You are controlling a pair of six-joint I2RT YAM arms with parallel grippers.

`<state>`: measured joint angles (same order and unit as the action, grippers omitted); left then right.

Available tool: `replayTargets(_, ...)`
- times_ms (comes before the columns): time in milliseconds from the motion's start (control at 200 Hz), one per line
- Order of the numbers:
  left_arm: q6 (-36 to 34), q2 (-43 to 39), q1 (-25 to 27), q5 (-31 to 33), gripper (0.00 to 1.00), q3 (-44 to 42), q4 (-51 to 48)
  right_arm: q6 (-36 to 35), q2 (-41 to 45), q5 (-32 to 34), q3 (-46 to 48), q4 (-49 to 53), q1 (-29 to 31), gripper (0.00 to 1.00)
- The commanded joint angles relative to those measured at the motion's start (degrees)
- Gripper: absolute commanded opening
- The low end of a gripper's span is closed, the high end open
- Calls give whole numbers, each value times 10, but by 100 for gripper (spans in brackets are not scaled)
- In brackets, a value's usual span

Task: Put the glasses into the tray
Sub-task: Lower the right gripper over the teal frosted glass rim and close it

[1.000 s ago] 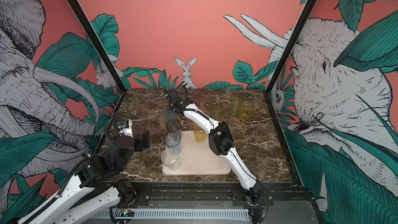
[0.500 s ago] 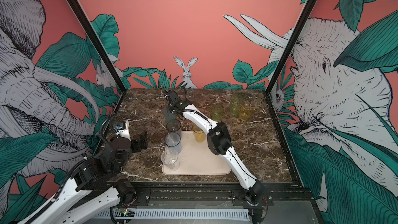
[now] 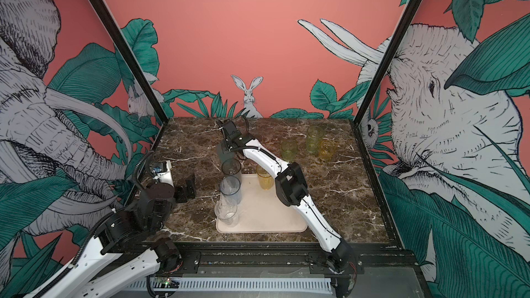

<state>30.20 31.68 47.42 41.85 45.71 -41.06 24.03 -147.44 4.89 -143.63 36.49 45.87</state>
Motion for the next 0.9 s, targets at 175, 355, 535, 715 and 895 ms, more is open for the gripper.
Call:
replayTargets(175, 15, -11, -4, 17, 96, 14, -27, 6, -8, -5, -17, -17, 1, 8)
replayTargets(355, 20, -14, -4, 17, 96, 15, -32, 7, -3, -8, -17, -21, 1, 0)
replayTargets(535, 27, -23, -4, 17, 96, 15, -41, 6, 11, -5, -17, -22, 1, 0)
replayTargets(715, 30, -35, -4, 25, 96, 7, -46, 3, 32, -3, -17, -20, 1, 0)
replayTargets(895, 37, -42, -3, 31, 96, -1, -58, -7, 59, 1, -16, -7, 1, 0)
